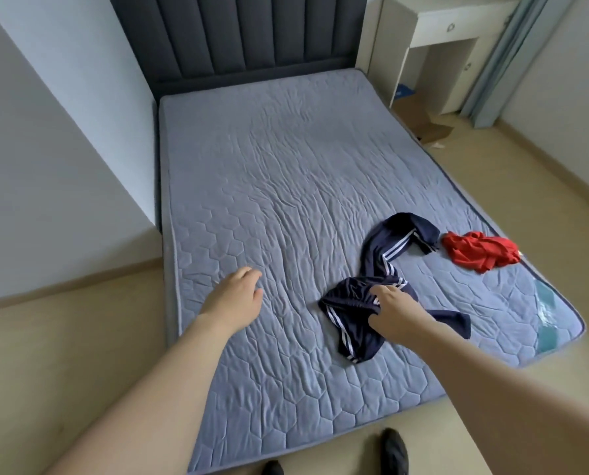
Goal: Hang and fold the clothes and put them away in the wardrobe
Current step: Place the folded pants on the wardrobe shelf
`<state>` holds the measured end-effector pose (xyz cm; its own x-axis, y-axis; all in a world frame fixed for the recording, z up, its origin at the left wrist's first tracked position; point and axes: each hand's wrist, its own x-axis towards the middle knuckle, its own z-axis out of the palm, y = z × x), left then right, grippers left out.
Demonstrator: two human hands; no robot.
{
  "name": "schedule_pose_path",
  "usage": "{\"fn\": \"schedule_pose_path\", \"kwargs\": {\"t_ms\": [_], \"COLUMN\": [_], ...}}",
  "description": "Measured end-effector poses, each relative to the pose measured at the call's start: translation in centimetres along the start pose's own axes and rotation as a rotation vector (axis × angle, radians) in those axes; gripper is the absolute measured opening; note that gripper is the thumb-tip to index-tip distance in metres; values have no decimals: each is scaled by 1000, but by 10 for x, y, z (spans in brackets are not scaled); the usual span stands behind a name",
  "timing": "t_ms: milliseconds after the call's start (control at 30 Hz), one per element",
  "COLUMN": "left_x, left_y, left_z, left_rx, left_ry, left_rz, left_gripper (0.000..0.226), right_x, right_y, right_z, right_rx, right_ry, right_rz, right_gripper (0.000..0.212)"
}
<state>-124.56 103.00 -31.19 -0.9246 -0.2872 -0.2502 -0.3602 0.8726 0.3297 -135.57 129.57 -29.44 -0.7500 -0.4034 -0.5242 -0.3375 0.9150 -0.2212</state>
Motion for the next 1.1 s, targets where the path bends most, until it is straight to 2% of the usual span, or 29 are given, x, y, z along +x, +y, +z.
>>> {"fn": "schedule_pose_path", "kwargs": {"t_ms": [167,300,467,600,700,800,900,1000,1100], "left_x": [75,138,224,280,310,327,336,331,317], "left_y": [60,95,110,104,89,85,86,94,106], "left_z": [82,154,270,360,426,471,484,467,424], "left_rx": [9,18,49,112,190,256,293,272,153], "left_ry": [-108,-201,-318,-376,-414,-339,-218,-190,-192], "left_rz": [-45,-59,-28,29,-13,-58,-81,-62,-70], "left_gripper": [38,39,39,46,56,47,34,39,30], "right_x": [88,161,257,312,344,370,388,392,379], "right_y": [101,165,203,217,230,248,258,260,244], "right_z": [20,51,126,200,255,284,280,260,216], "right_rx": [3,6,-30,-85,-109,-148,-165,-91,9], "right_ry": [-97,-154,-240,-150,-45,52,63,7,-2], "right_rz": [48,65,75,143,229,184,104,58,53], "right_gripper": [29,27,29,35,38,33,18,19,10]}}
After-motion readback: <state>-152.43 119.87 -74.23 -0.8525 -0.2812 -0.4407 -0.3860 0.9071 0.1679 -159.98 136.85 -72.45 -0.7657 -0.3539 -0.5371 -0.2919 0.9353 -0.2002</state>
